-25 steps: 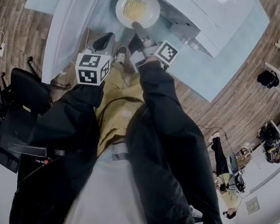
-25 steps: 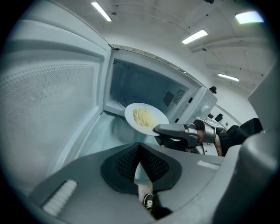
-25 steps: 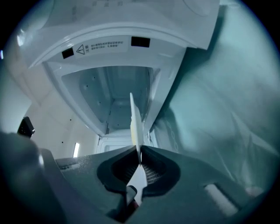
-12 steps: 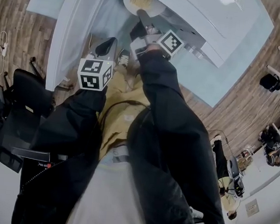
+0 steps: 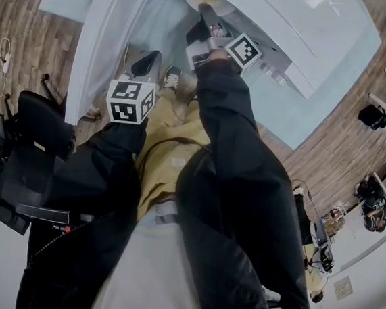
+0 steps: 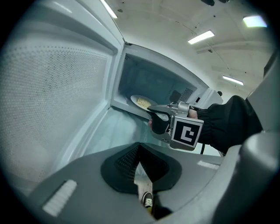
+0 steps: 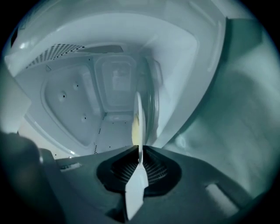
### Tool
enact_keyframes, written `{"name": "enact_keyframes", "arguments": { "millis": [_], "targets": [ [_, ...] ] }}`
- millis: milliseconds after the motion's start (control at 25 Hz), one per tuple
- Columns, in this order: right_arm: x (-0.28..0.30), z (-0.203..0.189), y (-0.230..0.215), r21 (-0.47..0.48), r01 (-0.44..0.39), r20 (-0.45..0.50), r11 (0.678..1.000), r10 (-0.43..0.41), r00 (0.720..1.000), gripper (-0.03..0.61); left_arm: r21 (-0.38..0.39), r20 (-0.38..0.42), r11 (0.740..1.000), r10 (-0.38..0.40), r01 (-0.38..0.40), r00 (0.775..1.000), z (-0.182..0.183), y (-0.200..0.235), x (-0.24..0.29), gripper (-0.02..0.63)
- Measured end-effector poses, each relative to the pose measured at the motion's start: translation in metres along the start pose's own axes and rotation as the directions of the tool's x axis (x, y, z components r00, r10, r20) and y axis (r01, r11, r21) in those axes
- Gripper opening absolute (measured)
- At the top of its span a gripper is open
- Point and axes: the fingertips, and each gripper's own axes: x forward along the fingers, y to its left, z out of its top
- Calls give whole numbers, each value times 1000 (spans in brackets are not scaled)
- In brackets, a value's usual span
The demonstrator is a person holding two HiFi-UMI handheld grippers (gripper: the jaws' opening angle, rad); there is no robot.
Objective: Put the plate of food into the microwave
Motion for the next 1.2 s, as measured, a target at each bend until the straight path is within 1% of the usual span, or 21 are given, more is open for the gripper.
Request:
{"name": "enact_keyframes", "arguments": {
  "millis": [120,200,240,400,520,600,640,720,760,800,920,1040,1200],
  "targets": [
    [0,1,1,-45,-1,-11,999,1,1000,25,-4,-1,1000,-3,3,1000,2,0,1,-2],
    [0,-2,3,-68,-5,-30,998,3,1000,72,-4,-1,1000,-8,8,1000,3,0,1,-2],
    [0,-5,3,-74,-8,-43,997,5,999,84,-5,-1,1000,-10,10,1000,3,-1,2,-2],
    [-6,-22,0,-105,-20,-114,994,8,993,104,-6,14,1000,-16,16,1000,9,-5,1,-2],
    [-16,-34,4,-159,-24,-159,987,-2,987,104,2,29,1000,-24,24,999,15,-12,1,-2],
    [-25,-42,6,-206,-9,-181,978,-29,983,96,10,38,999,-31,31,999,20,-18,1,-2],
    [-30,-45,6,-235,3,-189,972,-49,981,78,14,43,999,-35,34,998,23,-22,0,-2],
    [-41,-52,8,-311,28,-196,950,-93,976,16,26,54,999,-46,44,997,29,-31,-1,-2],
    [-47,-55,11,-357,34,-194,934,-110,975,-5,33,61,998,-51,49,997,33,-36,-1,-3],
    [-53,-57,15,-405,36,-190,914,-122,974,-5,40,69,998,-56,53,996,36,-40,-3,-2],
    [-71,-60,35,-546,28,-172,837,-144,974,-5,57,95,997,-63,58,993,48,-50,-9,-2],
    [-89,-58,61,-667,21,-140,745,-154,978,-6,74,128,995,-70,61,989,61,-61,-20,-2],
    [-109,-59,98,-799,-13,-118,602,-135,984,-6,112,186,992,-80,59,979,79,-79,-35,-2]
  ]
}}
